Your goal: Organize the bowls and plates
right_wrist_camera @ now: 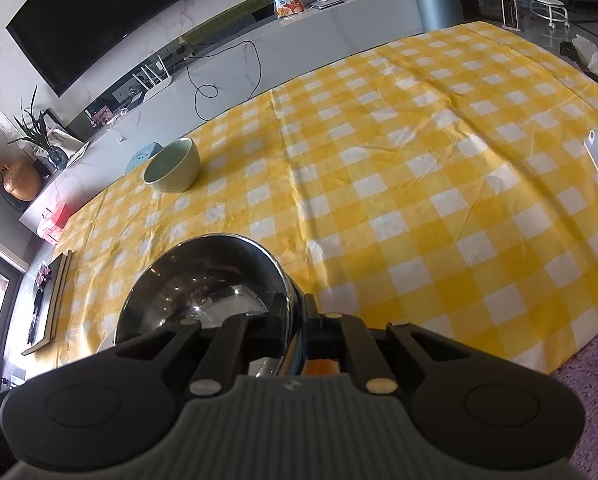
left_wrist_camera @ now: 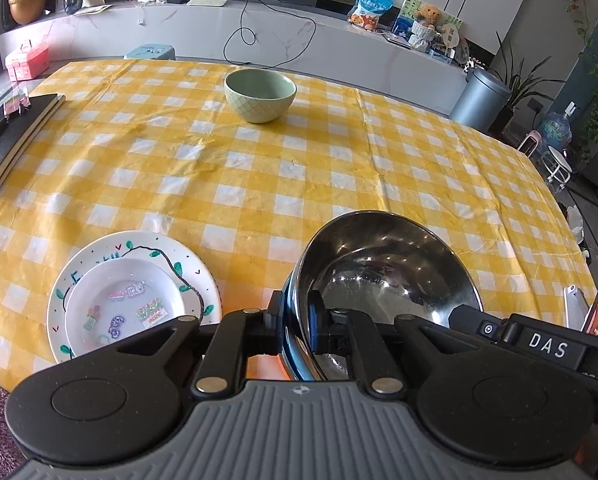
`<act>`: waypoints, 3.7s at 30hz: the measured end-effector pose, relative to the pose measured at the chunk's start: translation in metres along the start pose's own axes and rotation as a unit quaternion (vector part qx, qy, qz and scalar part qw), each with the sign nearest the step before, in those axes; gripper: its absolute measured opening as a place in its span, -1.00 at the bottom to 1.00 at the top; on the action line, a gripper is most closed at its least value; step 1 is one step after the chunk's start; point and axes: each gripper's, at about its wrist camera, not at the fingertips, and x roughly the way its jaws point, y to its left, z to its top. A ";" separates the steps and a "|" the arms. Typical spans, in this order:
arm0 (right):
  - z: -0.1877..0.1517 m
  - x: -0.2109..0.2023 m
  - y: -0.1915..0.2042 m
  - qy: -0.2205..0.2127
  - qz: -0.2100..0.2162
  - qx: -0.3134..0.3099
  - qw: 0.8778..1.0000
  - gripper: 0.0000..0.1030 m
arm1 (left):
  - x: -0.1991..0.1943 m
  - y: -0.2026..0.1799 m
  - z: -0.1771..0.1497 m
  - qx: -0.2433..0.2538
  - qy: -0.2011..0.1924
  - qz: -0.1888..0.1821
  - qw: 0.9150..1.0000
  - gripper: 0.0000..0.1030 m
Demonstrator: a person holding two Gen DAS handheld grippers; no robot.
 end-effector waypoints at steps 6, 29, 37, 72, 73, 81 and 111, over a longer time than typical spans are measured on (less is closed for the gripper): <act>0.001 0.001 -0.003 -0.003 0.006 0.005 1.000 -0.91 | 0.001 -0.002 0.000 0.014 -0.003 0.003 1.000 -0.69; 0.009 -0.014 0.001 -0.033 0.018 0.008 0.999 -0.57 | -0.017 0.013 0.017 -0.005 -0.044 -0.018 0.999 -0.06; 0.016 -0.015 0.012 -0.041 0.022 -0.005 0.999 -0.50 | -0.021 0.021 0.033 -0.002 -0.056 -0.016 0.998 -0.06; 0.123 0.092 0.133 -0.039 0.020 -0.141 0.989 -0.28 | 0.054 0.081 0.146 0.001 -0.084 0.021 0.996 0.18; 0.127 0.099 0.136 -0.038 0.021 -0.140 0.989 -0.28 | 0.060 0.083 0.151 -0.005 -0.083 0.023 0.996 0.18; 0.158 0.162 0.160 -0.003 0.023 -0.134 0.991 -0.31 | 0.110 0.084 0.186 -0.019 -0.060 0.016 0.998 0.17; 0.180 0.271 0.157 0.093 0.015 -0.050 0.994 -0.81 | 0.192 0.093 0.204 -0.100 0.003 0.006 0.995 -0.78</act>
